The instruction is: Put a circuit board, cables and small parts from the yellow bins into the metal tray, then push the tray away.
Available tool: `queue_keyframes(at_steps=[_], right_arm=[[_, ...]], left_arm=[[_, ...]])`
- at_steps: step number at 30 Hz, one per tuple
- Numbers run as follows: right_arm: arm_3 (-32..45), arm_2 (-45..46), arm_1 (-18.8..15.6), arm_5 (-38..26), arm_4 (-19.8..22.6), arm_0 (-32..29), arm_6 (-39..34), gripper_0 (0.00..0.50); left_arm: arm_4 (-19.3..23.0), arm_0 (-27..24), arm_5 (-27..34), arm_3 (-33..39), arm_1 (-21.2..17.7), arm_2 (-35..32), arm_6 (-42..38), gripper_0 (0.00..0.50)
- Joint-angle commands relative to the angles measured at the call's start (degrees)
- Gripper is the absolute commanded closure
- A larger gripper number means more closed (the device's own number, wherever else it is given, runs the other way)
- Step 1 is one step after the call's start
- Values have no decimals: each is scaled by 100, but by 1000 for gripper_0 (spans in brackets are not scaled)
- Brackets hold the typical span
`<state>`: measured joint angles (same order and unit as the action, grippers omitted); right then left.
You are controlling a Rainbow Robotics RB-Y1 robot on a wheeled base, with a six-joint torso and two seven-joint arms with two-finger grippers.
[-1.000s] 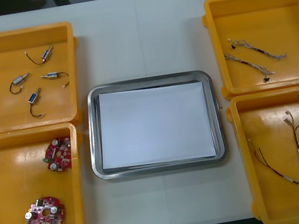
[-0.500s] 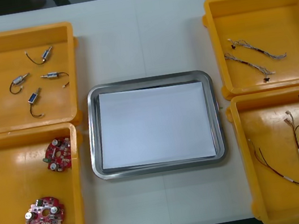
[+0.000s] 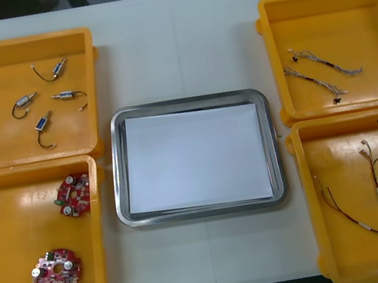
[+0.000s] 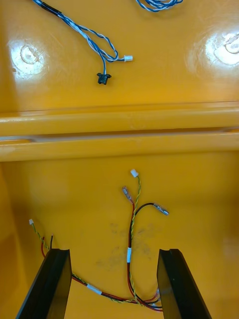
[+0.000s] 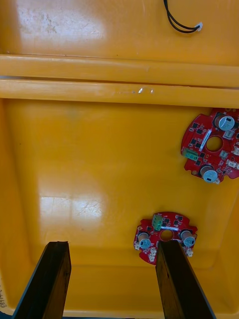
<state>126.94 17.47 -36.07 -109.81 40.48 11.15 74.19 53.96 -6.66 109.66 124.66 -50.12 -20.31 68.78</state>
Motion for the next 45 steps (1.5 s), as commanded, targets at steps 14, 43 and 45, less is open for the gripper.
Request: queue_keyframes(at_steps=[14, 43, 45], right_arm=[[191, 37, -102, -19, -49, -43, -212, 0], [50, -42, 74, -19, -5, -500, -194, 0], [50, -42, 74, -19, -5, -500, -185, 0]], left_arm=[[27, 7, 34, 129, -103, -132, 259, 0], [97, 1492, -1351, 577, -24, 317, 241, 0], [53, 1738, -1799, 577, -24, 440, 259, 0]])
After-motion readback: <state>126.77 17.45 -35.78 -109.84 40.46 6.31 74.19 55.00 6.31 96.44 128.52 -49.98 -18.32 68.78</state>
